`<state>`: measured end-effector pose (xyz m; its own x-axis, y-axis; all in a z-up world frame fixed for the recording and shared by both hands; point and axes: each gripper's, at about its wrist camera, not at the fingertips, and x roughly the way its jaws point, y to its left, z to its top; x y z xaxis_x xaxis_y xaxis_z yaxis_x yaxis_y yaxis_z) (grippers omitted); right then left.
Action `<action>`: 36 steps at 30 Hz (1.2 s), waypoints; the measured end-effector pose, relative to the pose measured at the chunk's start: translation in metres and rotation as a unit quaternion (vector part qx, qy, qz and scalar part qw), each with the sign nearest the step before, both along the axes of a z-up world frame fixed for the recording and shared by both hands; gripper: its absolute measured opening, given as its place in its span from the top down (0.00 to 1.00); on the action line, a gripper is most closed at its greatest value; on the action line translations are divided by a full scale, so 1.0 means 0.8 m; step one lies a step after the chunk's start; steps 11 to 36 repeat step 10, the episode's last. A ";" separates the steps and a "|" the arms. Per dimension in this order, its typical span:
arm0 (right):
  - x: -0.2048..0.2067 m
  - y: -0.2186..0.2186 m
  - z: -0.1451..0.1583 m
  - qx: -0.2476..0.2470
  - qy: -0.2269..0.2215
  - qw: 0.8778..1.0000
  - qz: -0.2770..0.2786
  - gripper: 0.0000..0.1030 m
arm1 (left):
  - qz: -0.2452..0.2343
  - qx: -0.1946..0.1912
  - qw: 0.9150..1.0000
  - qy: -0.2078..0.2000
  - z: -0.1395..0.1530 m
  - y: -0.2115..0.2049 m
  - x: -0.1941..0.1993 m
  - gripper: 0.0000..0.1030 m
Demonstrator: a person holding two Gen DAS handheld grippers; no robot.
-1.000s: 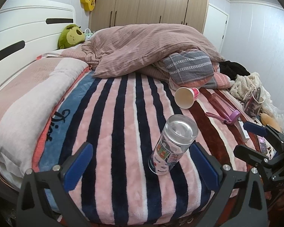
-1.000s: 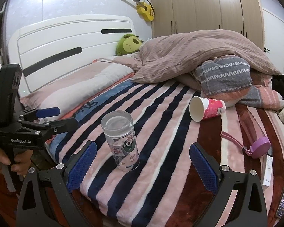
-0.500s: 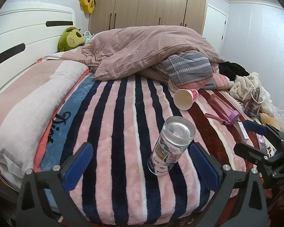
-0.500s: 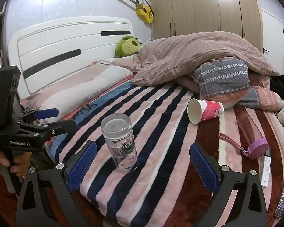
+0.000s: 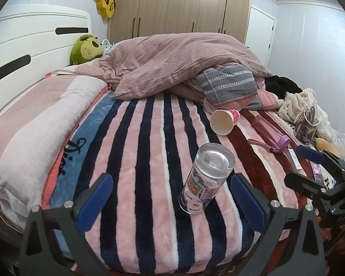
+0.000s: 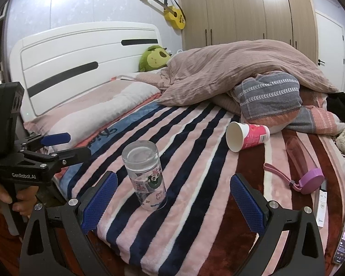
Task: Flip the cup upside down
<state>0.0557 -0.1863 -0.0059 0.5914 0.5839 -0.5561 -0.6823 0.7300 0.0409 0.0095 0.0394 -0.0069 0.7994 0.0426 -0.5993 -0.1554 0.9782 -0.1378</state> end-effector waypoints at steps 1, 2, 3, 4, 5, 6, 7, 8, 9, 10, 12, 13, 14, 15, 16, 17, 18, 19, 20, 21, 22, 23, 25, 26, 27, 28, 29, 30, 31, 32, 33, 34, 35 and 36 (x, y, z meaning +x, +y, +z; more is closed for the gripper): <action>0.000 0.000 0.000 0.000 0.000 1.000 0.000 0.04 | 0.000 0.001 1.000 0.000 0.001 0.001 -0.001 0.01; -0.001 0.000 0.000 -0.001 0.000 1.000 0.000 0.04 | -0.001 0.000 1.000 0.000 0.000 0.001 0.000 0.01; 0.000 -0.001 0.000 -0.002 0.000 1.000 0.000 0.04 | 0.000 -0.001 1.000 0.000 0.000 0.000 0.000 0.01; 0.000 0.000 0.000 -0.001 0.000 1.000 0.000 0.04 | 0.000 -0.001 1.000 0.000 0.000 0.000 0.000 0.01; -0.001 -0.001 0.000 -0.001 0.001 1.000 0.000 0.04 | 0.000 0.000 1.000 0.000 0.000 0.000 0.000 0.01; -0.002 -0.001 0.001 -0.001 0.001 1.000 0.000 0.04 | 0.001 0.001 1.000 0.000 0.001 0.000 0.000 0.01; -0.001 0.000 0.000 -0.001 0.000 1.000 0.000 0.04 | 0.001 0.001 1.000 0.000 0.002 -0.001 -0.001 0.01; -0.001 -0.001 0.000 -0.002 0.000 1.000 0.000 0.04 | 0.002 0.002 1.000 0.000 0.002 -0.002 -0.001 0.01; -0.002 -0.001 0.000 -0.002 0.000 1.000 0.000 0.04 | 0.002 0.003 1.000 0.000 0.003 -0.002 -0.001 0.01; -0.001 -0.001 0.000 -0.002 0.000 1.000 0.000 0.04 | 0.002 0.002 1.000 0.000 0.003 -0.001 -0.001 0.01; -0.001 -0.001 0.000 -0.002 0.000 1.000 0.000 0.04 | 0.002 0.002 1.000 0.000 0.003 -0.001 -0.001 0.01; -0.001 -0.001 0.000 -0.002 0.000 1.000 0.000 0.04 | 0.002 0.002 1.000 0.000 0.003 -0.001 -0.001 0.01; -0.001 -0.001 0.000 -0.002 0.000 1.000 0.000 0.04 | 0.002 0.002 1.000 0.000 0.003 -0.001 -0.001 0.01; -0.001 -0.001 0.000 -0.002 0.000 1.000 0.000 0.04 | 0.002 0.002 1.000 0.000 0.003 -0.001 -0.001 0.01; -0.001 -0.001 0.000 -0.002 0.000 1.000 0.000 0.04 | 0.002 0.002 1.000 0.000 0.003 -0.001 -0.001 0.01; -0.001 -0.001 0.000 -0.002 0.000 1.000 0.000 0.04 | 0.002 0.002 1.000 0.000 0.003 -0.001 -0.001 0.01; -0.001 -0.001 0.000 -0.002 0.000 1.000 0.000 0.04 | 0.002 0.002 1.000 0.000 0.003 -0.001 -0.001 0.01; -0.001 -0.001 0.000 -0.002 0.000 1.000 0.000 0.04 | 0.002 0.002 1.000 0.000 0.003 -0.001 -0.001 0.01; -0.001 -0.001 0.000 -0.002 0.000 1.000 0.000 0.04 | 0.002 0.002 1.000 0.000 0.003 -0.001 -0.001 0.01; -0.001 -0.001 0.000 -0.002 0.000 1.000 0.000 0.04 | 0.002 0.002 1.000 0.000 0.003 -0.001 -0.001 0.01; -0.001 -0.001 0.000 -0.002 0.000 1.000 0.000 0.04 | 0.002 0.002 1.000 0.000 0.003 -0.001 -0.001 0.01; -0.001 -0.001 0.000 -0.002 0.000 1.000 0.000 0.04 | 0.002 0.002 1.000 0.000 0.003 -0.001 -0.001 0.01; -0.001 -0.001 0.000 -0.002 0.000 1.000 0.000 0.04 | 0.002 0.002 1.000 0.000 0.003 -0.001 -0.001 0.01; -0.001 -0.001 0.000 -0.002 0.000 1.000 0.000 0.04 | 0.002 0.002 1.000 0.000 0.003 -0.001 -0.001 0.01; -0.001 -0.001 0.000 -0.002 0.000 1.000 0.000 0.04 | 0.002 0.002 1.000 0.000 0.003 -0.001 -0.001 0.01; -0.001 -0.001 0.000 -0.002 0.000 1.000 0.000 0.04 | 0.002 0.002 1.000 0.000 0.003 -0.001 -0.001 0.01; -0.001 -0.001 0.000 -0.002 0.000 1.000 0.000 0.04 | 0.002 0.002 1.000 0.000 0.003 -0.001 -0.001 0.01; -0.001 -0.001 0.000 -0.002 0.000 1.000 0.000 0.04 | 0.002 0.002 1.000 0.000 0.003 -0.001 -0.001 0.01; -0.001 -0.001 0.000 -0.002 0.000 1.000 0.000 0.04 | 0.002 0.002 1.000 0.000 0.003 -0.001 -0.001 0.01; -0.001 -0.001 0.000 -0.002 0.000 1.000 0.000 0.04 | 0.002 0.002 1.000 0.000 0.003 -0.001 -0.001 0.01; -0.001 -0.001 0.000 -0.002 0.000 1.000 0.000 0.04 | 0.002 0.002 1.000 0.000 0.003 -0.001 -0.001 0.01; -0.001 -0.001 0.000 -0.002 0.000 1.000 0.000 0.04 | 0.002 0.002 1.000 0.000 0.003 -0.001 -0.001 0.01; -0.001 -0.001 0.000 -0.002 0.000 1.000 0.000 0.04 | 0.002 0.002 1.000 0.000 0.003 -0.001 -0.001 0.01; -0.001 -0.001 0.000 -0.002 0.000 1.000 0.000 0.04 | 0.002 0.002 1.000 0.000 0.003 -0.001 -0.001 0.01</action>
